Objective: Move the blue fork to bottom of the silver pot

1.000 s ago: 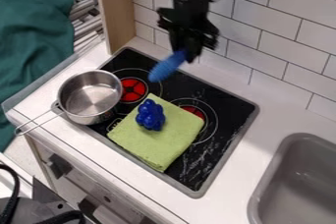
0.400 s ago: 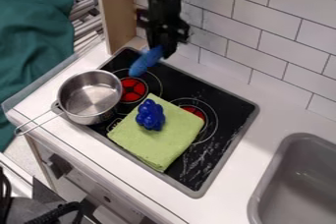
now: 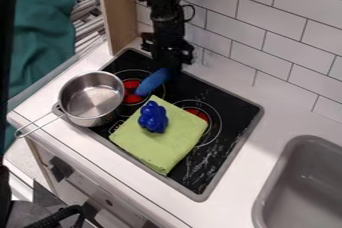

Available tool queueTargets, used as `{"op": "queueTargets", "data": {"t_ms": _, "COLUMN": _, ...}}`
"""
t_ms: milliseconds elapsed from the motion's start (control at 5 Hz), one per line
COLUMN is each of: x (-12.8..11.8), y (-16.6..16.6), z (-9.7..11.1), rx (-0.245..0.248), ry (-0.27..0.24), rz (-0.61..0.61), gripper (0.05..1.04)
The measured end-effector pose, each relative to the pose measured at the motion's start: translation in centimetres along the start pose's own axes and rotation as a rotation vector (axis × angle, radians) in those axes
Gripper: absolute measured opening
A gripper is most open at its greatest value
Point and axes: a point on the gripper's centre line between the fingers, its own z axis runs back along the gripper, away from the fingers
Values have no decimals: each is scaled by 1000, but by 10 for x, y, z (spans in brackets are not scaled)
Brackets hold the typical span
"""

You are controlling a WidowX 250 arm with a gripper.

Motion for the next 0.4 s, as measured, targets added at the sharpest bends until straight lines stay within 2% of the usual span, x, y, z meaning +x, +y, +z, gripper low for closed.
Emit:
{"op": "queueTargets", "data": {"t_ms": 200, "x": 2, "y": 5, "z": -1, "rx": -12, "ry": 10, "rz": 23, "gripper": 305}}
{"op": "queueTargets", "data": {"t_ms": 400, "x": -1, "y": 8, "z": -3, "rx": -1, "ry": 22, "rz": 41, "gripper": 568}}
